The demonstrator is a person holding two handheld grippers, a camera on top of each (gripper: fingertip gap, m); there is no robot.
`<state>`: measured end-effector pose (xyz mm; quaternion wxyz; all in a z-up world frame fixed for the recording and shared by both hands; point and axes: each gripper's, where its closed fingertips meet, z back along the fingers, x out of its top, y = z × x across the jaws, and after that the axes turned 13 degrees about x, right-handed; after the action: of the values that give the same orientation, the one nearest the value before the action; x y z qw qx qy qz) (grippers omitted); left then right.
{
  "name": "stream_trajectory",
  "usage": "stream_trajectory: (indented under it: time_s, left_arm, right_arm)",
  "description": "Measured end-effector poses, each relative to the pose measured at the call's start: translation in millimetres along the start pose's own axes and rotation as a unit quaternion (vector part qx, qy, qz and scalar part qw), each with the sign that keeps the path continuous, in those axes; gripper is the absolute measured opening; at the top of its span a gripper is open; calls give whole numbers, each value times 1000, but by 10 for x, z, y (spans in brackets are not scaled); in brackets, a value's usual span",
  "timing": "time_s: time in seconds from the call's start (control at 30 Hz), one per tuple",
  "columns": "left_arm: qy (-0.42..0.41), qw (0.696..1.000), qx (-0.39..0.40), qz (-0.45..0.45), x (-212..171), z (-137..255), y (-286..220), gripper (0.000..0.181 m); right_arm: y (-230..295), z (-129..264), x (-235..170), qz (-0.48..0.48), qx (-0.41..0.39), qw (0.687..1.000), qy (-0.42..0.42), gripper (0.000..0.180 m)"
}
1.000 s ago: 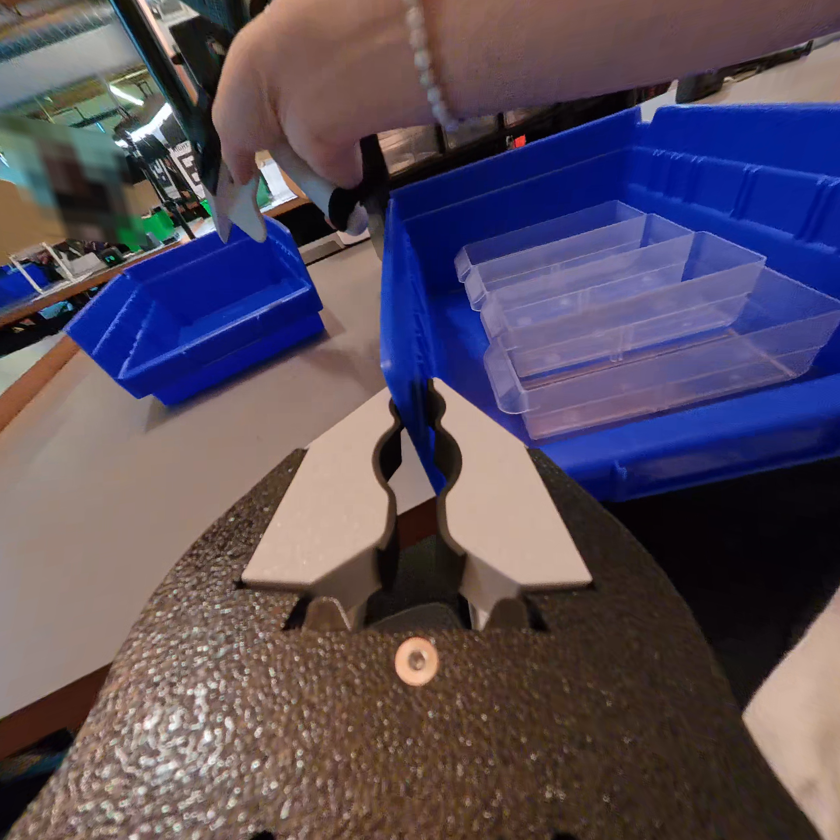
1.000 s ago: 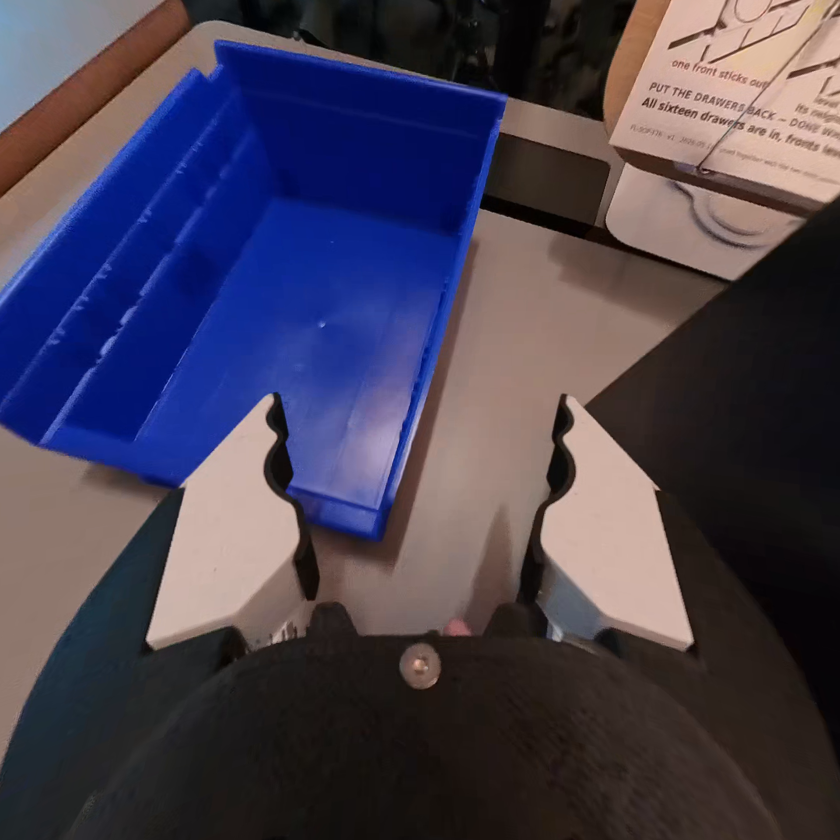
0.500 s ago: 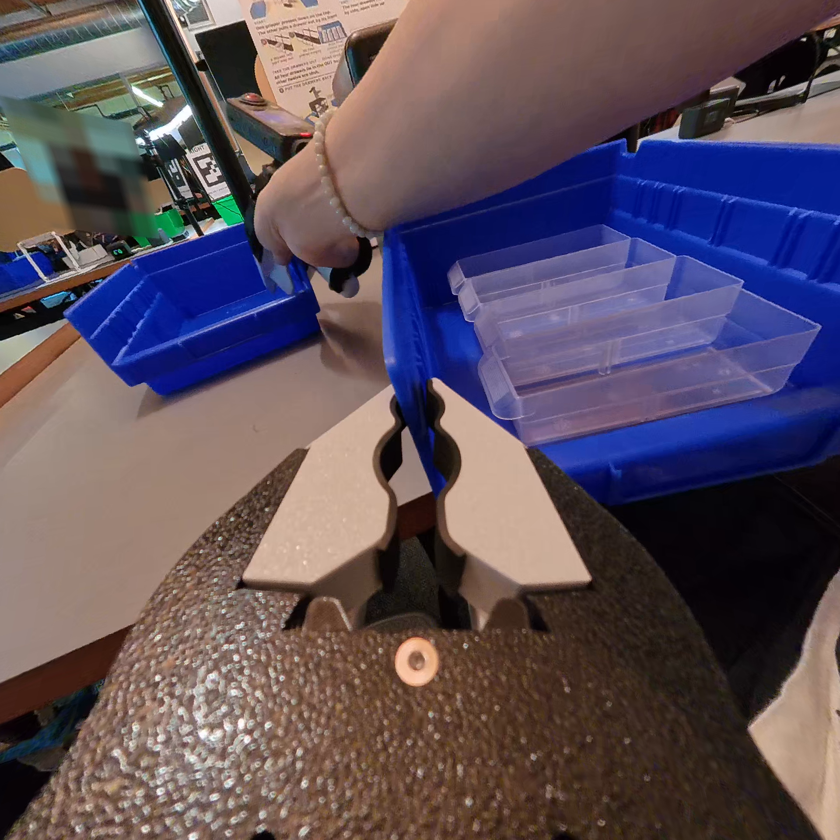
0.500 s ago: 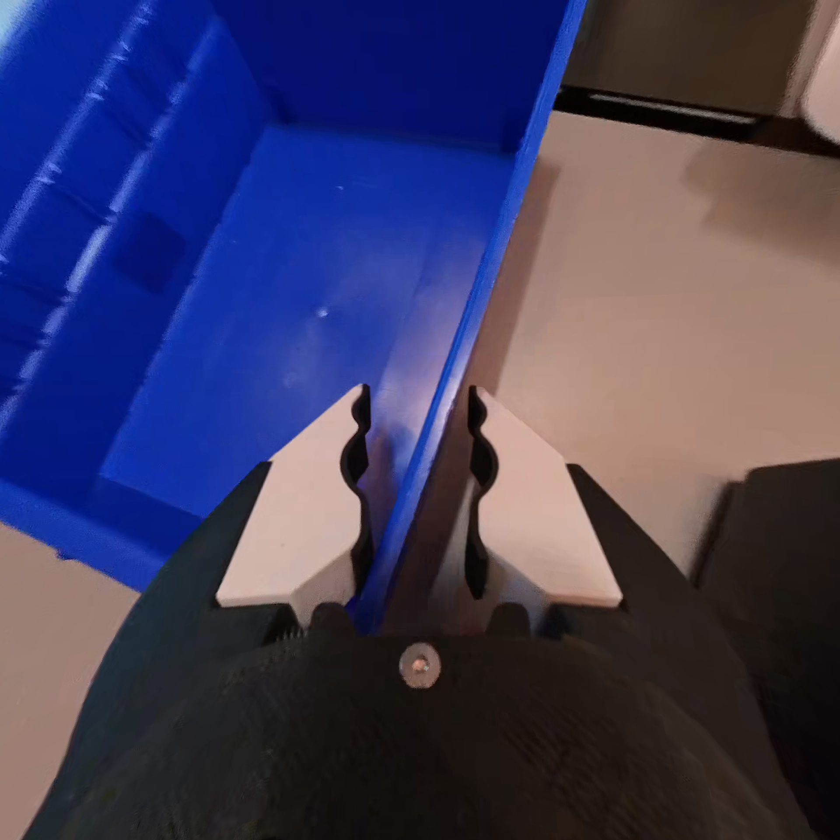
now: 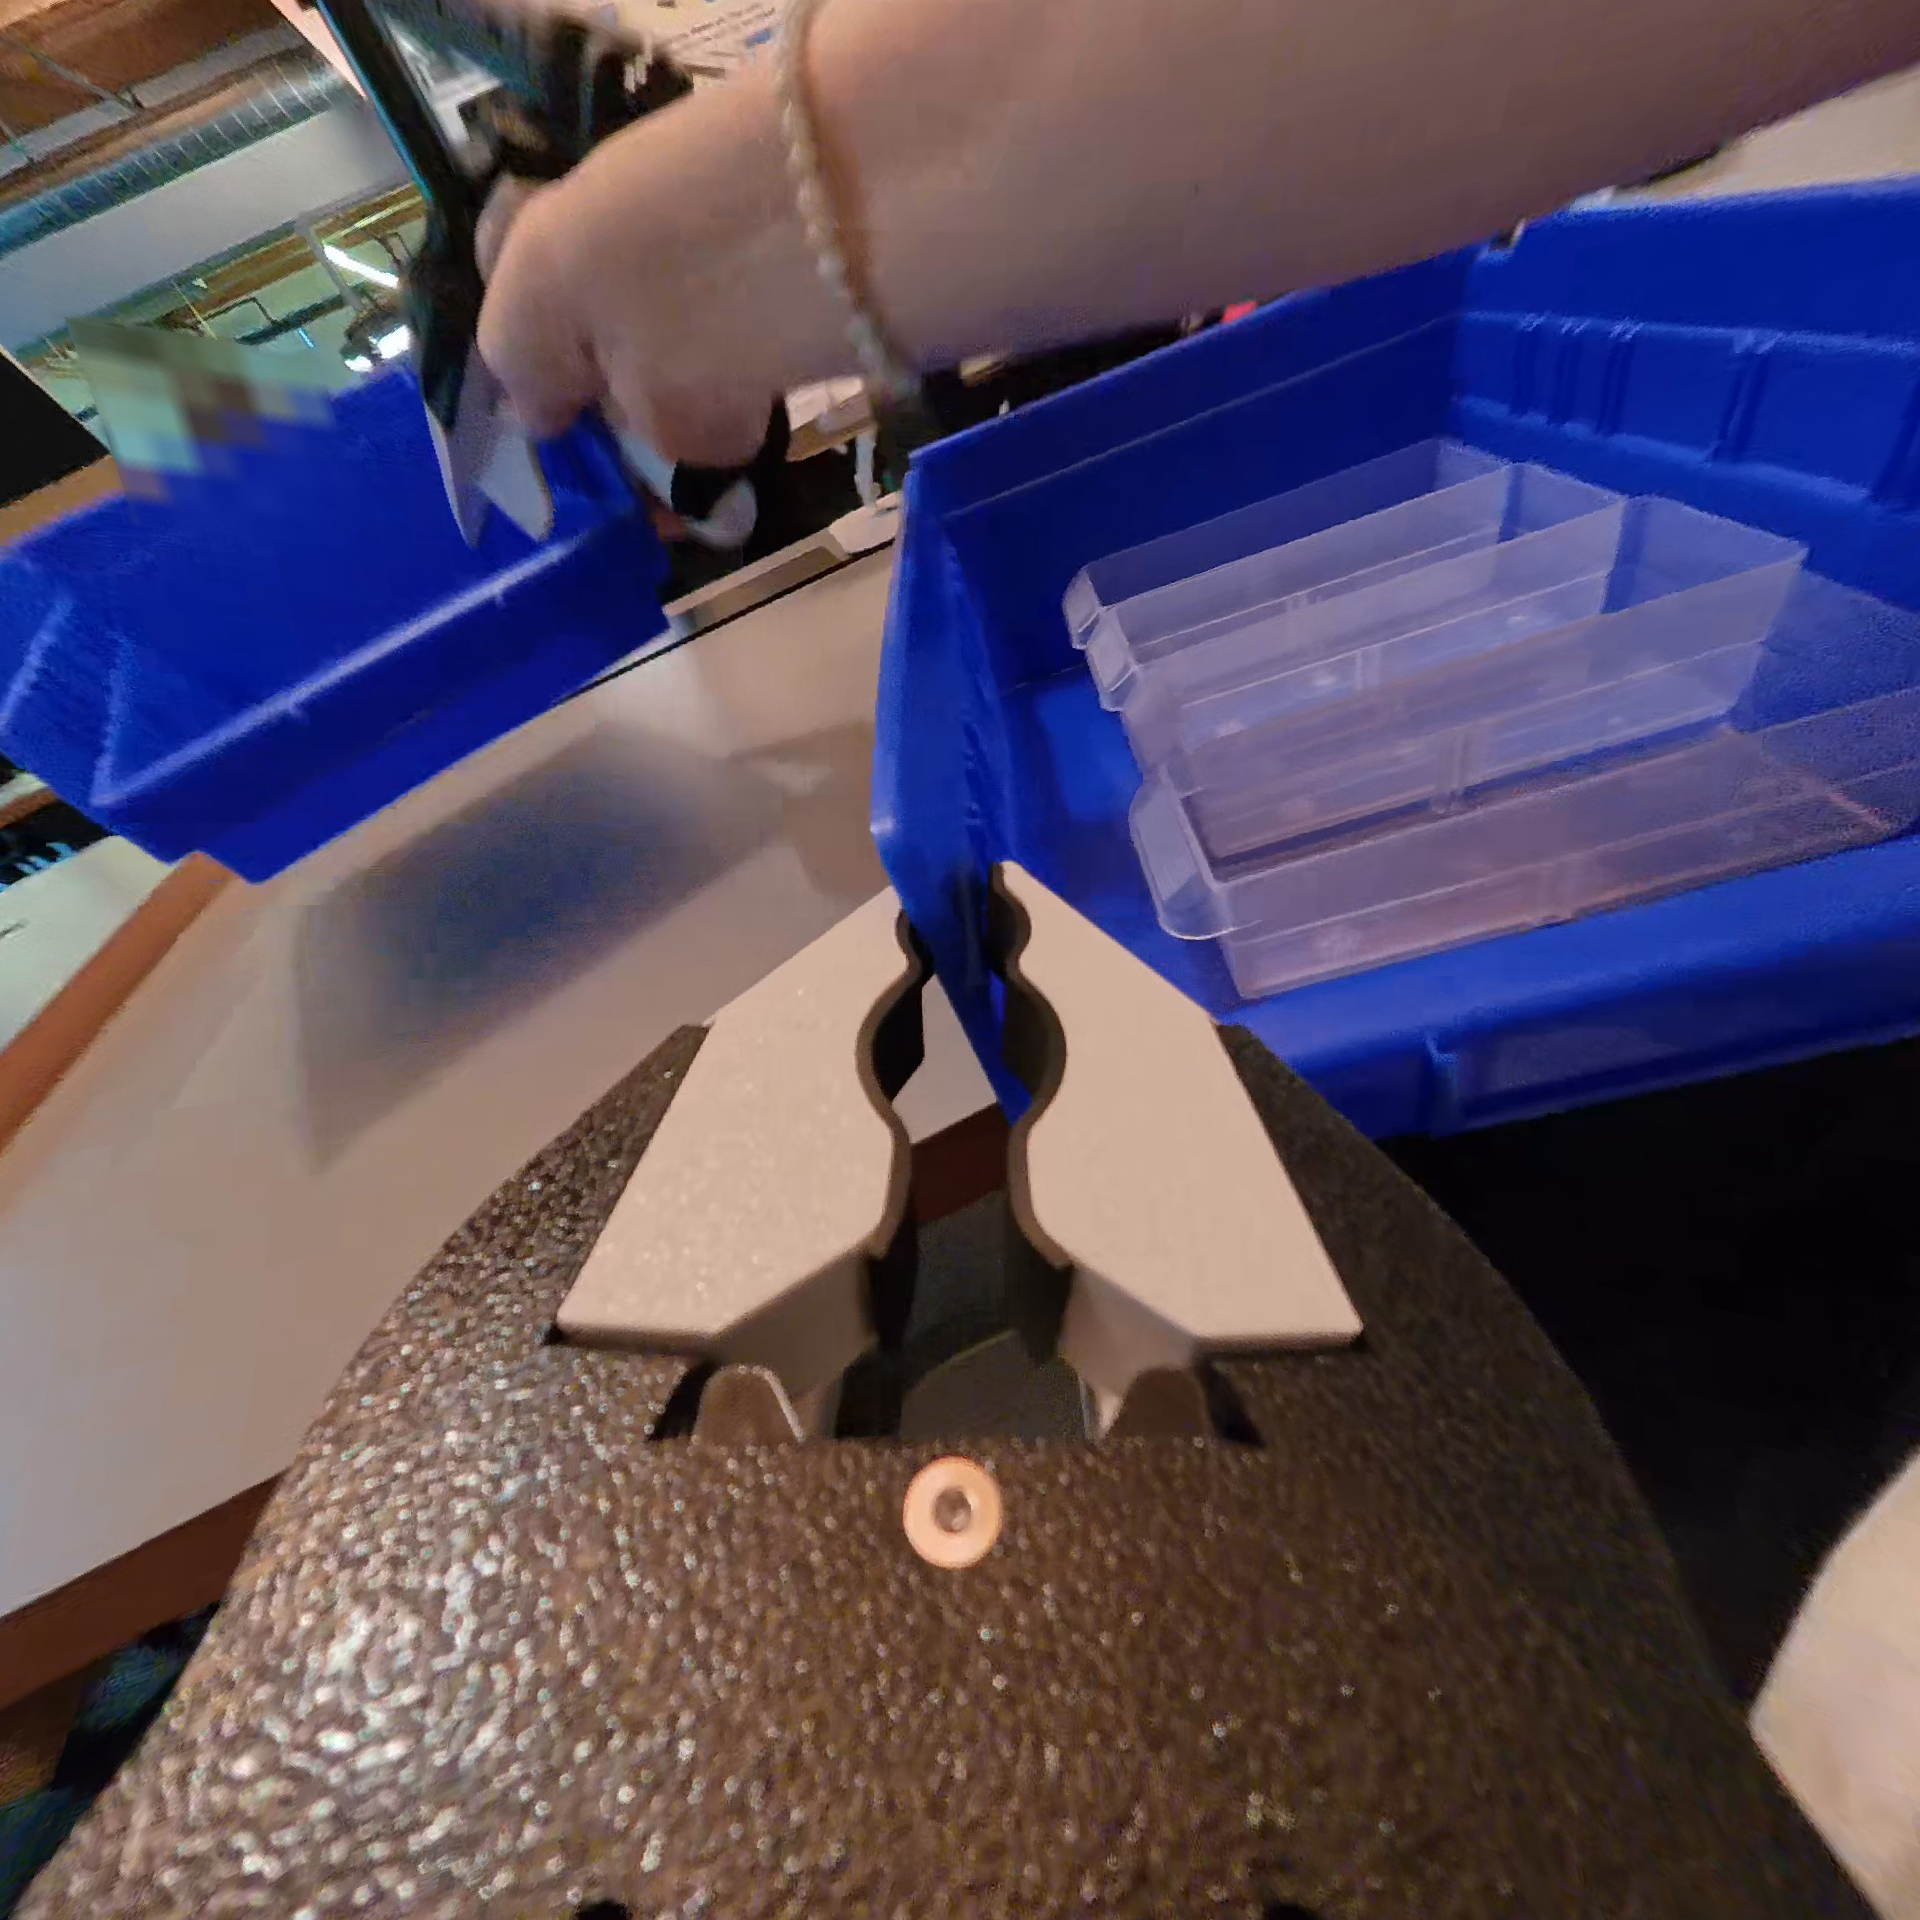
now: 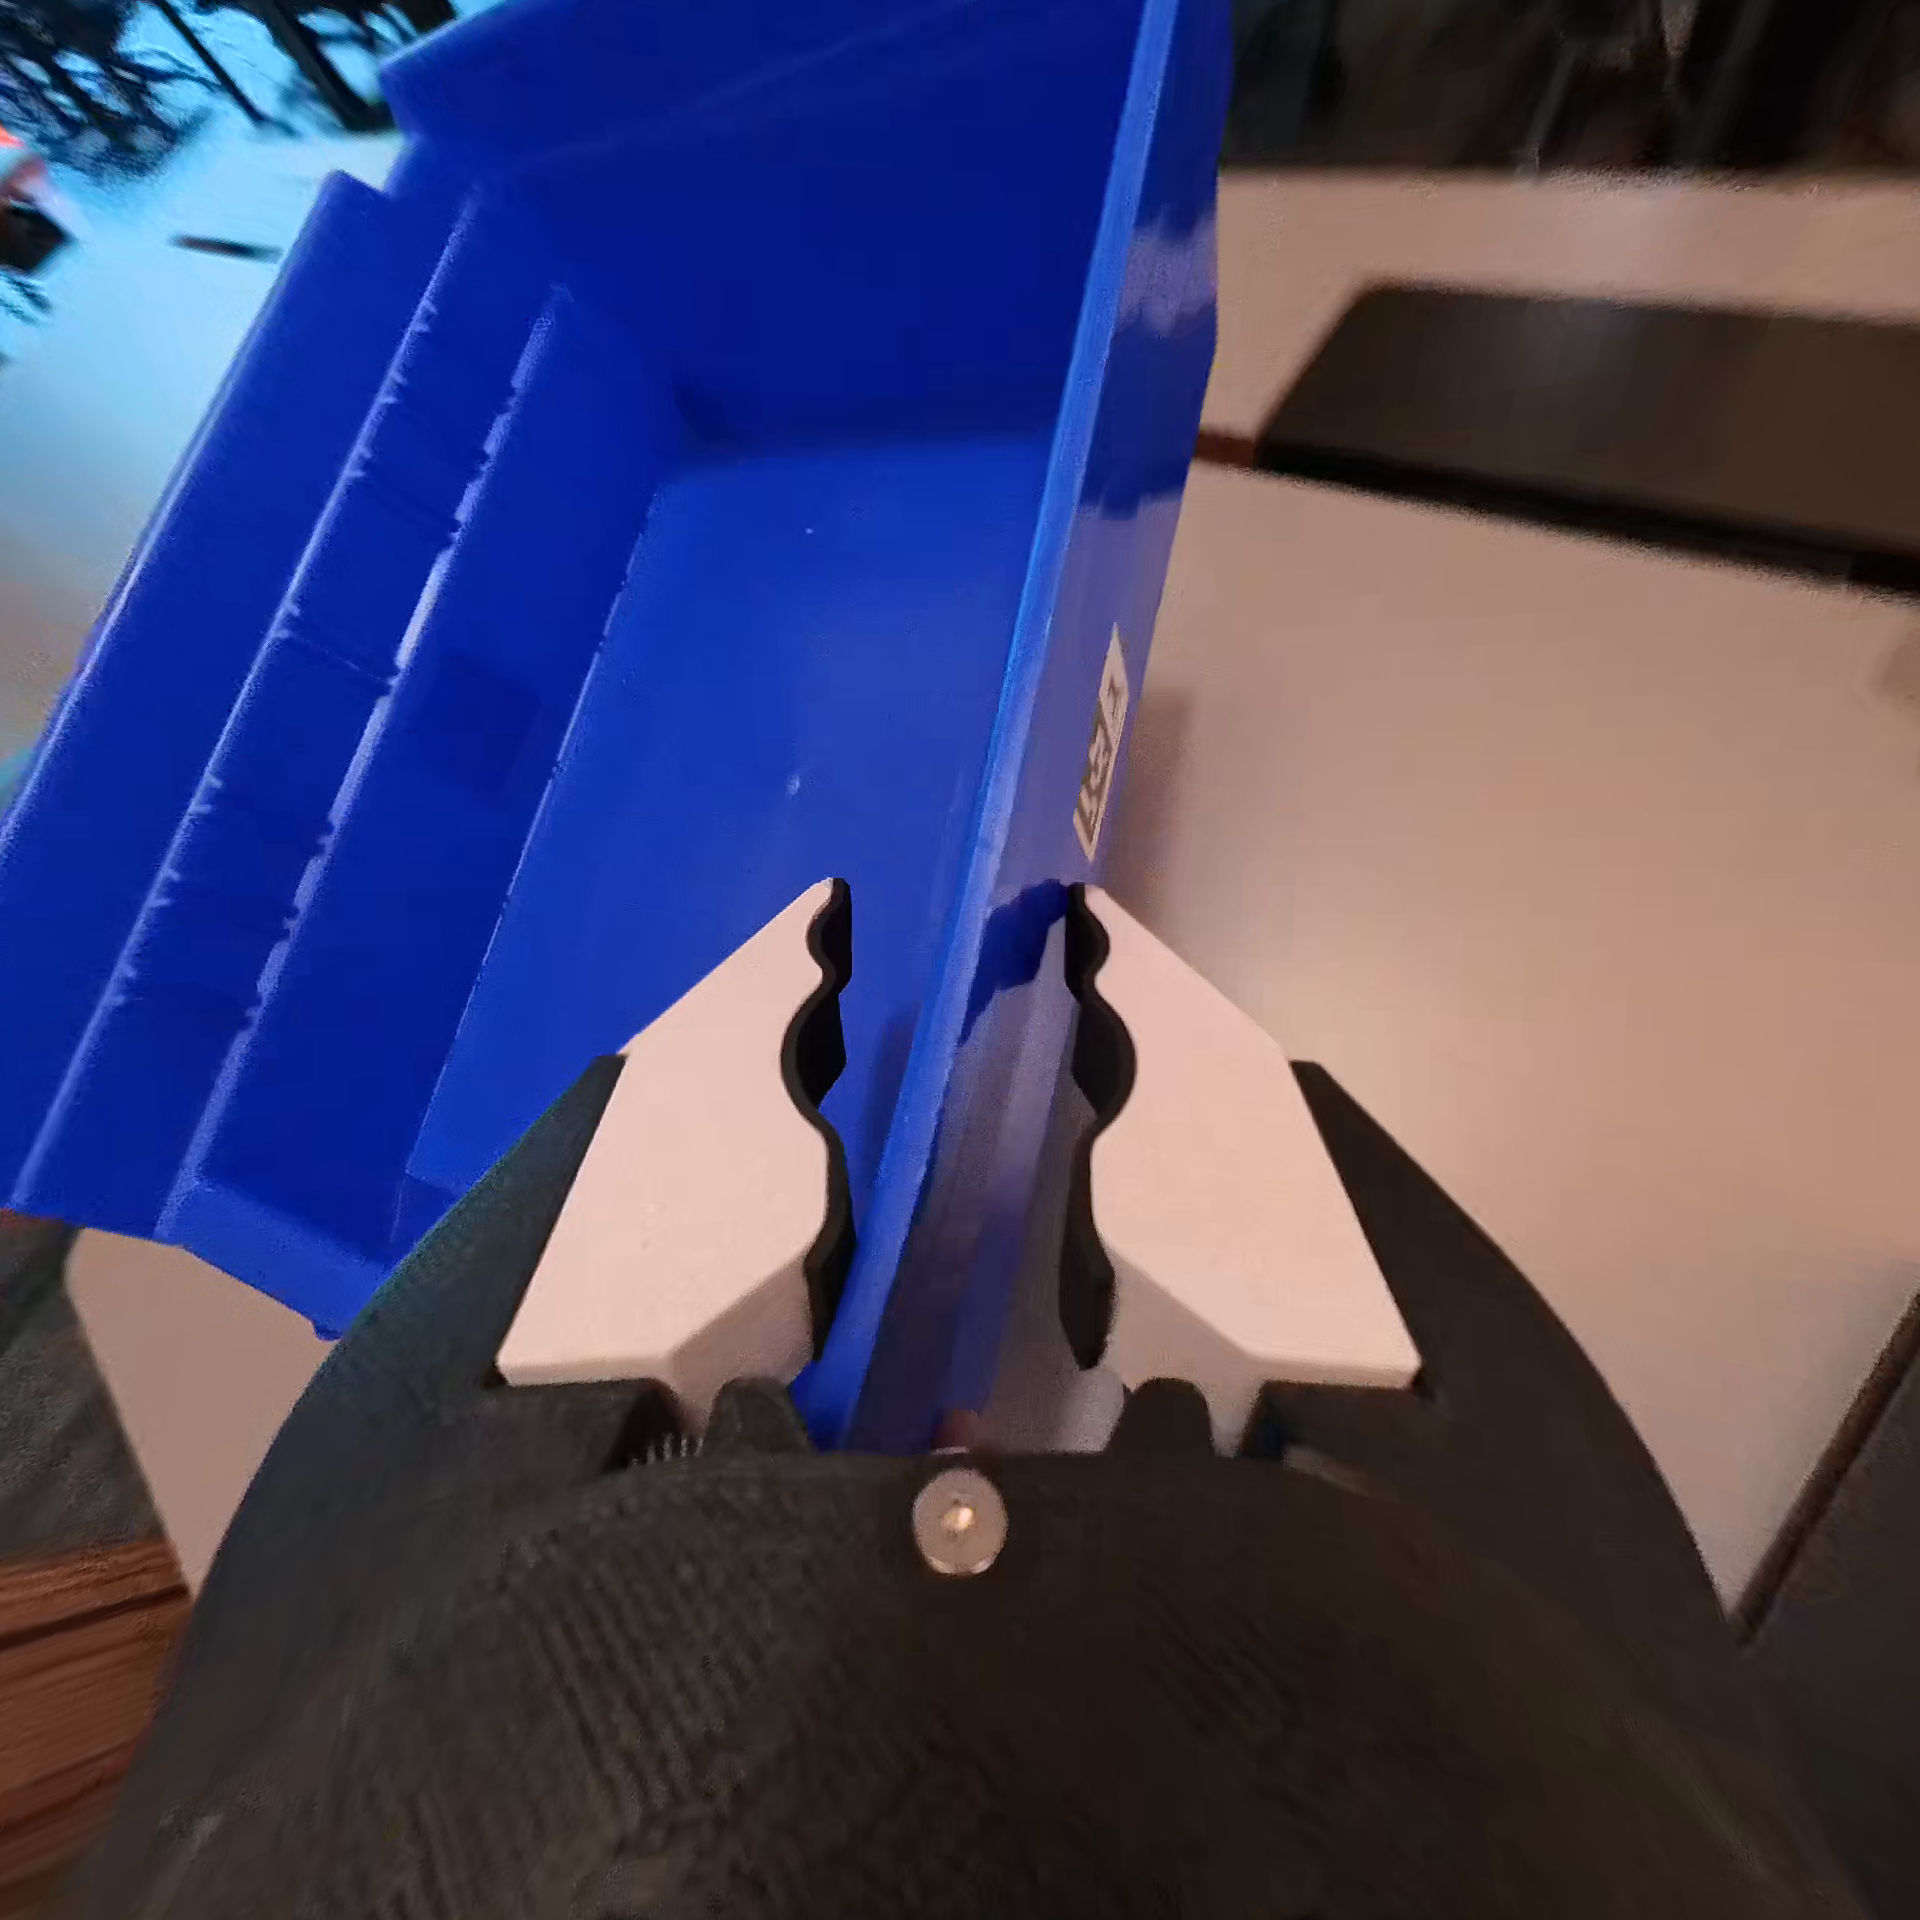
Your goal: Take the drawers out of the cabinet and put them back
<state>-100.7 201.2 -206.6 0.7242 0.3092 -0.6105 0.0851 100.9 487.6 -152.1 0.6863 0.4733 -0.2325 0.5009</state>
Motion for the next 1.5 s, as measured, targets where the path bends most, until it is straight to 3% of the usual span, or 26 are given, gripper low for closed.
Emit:
stream_trajectory:
  time_s: [0.13, 0.27, 0.47, 0.57, 0.7, 0.93, 1.03, 1.2, 1.5]
  left_arm:
    - [20, 999, 14, -21, -174, 80, 448, 8]
    - [57, 998, 30, 22, -383, 87, 1032, 8]
    - [115, 980, 131, 95, -749, 108, 2002, 9]
    - [131, 967, 187, 113, -868, 108, 2343, 7]
    - [137, 955, 241, 106, -952, 32, 2583, 4]
    - [132, 948, 270, 109, -994, -359, 2746, 3]
    - [132, 946, 265, 130, -996, -646, 2789, 2]
    - [164, 949, 247, 109, -985, -1236, 2849, 3]
    - [193, 951, 222, 99, -956, -2148, 2770, 4]
  right_arm:
    - [623, 528, 553, 89, 26, 993, -75, 39]
    - [1064, 1304, 1088, 144, 43, 977, -151, 39]
    - [1060, 2704, 1641, 137, 83, 961, -226, 39]
    - [639, 3505, 1778, 123, 88, 957, -246, 40]
    - [-288, 4587, 1736, 122, 17, 956, -268, 40]
    - [-2243, 5898, 825, 45, -120, 952, -278, 41]
    - [-2981, 6099, 270, -8, -161, 952, -262, 41]
    - [-3855, 6015, -503, -64, -200, 956, -204, 41]
    - [-4669, 5572, -1133, -150, -181, 962, -136, 42]
